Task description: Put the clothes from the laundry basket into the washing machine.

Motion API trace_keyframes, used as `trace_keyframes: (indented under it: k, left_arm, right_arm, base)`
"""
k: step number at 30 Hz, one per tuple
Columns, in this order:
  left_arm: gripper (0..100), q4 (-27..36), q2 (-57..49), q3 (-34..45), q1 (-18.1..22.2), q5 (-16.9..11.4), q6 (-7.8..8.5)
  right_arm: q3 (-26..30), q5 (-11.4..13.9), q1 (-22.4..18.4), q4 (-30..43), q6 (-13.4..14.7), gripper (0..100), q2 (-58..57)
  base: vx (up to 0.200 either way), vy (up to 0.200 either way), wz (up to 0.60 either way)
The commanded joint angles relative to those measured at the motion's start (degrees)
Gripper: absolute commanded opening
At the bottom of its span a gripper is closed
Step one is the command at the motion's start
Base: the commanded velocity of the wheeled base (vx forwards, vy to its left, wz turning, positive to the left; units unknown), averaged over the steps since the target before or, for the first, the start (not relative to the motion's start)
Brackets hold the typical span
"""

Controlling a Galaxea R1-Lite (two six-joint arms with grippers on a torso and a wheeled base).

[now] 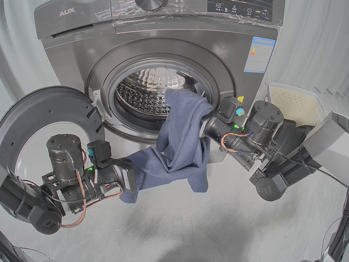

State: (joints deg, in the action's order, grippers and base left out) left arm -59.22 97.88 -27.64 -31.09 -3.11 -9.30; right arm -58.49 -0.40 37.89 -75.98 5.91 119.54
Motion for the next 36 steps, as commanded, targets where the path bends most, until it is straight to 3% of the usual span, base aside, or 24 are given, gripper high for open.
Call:
trace_keyframes:
  k: [1,2,3,17,22,29,36]
  left_arm:
    - [0,-4.67,7.15,2.15,1.12,0.03,0.16]
    - [0,-6.26,8.12,2.32,1.47,0.03,0.25]
    - [100,-7.66,8.73,2.59,1.55,0.03,0.34]
    - [100,-21.29,11.02,12.43,-0.29,-0.14,0.69]
    - [100,-24.1,10.84,14.36,-1.26,-4.27,2.18]
    - [100,-29.28,12.42,8.04,-4.16,-5.42,1.39]
    - [100,-29.37,17.08,-1.28,-4.16,-4.8,1.3]
  right_arm:
    - [0.75,-0.04,0.26,-0.22,0.06,0,-1.77]
    - [0.75,-0.04,0.17,-0.31,0.06,0,-1.77]
    - [0.75,-0.04,0.17,-0.22,0.06,0,-1.86]
    - [-0.48,-0.13,-1.77,0.22,-0.11,0,-1.33]
    - [-0.84,-0.13,-2.56,0.49,-0.02,0,-1.24]
    - [-0.92,-0.21,-2.64,0.84,-0.02,0,-0.54]
    - [-0.75,-0.21,-0.97,0.84,0.06,0,0.34]
  base:
    - [0.0,0.0,0.0]
    - [0.0,0.0,0.0]
    - [0.0,0.0,0.0]
    - [0.0,0.0,0.0]
    - [0.0,0.0,0.0]
    - [0.0,0.0,0.0]
    - [0.0,0.0,0.0]
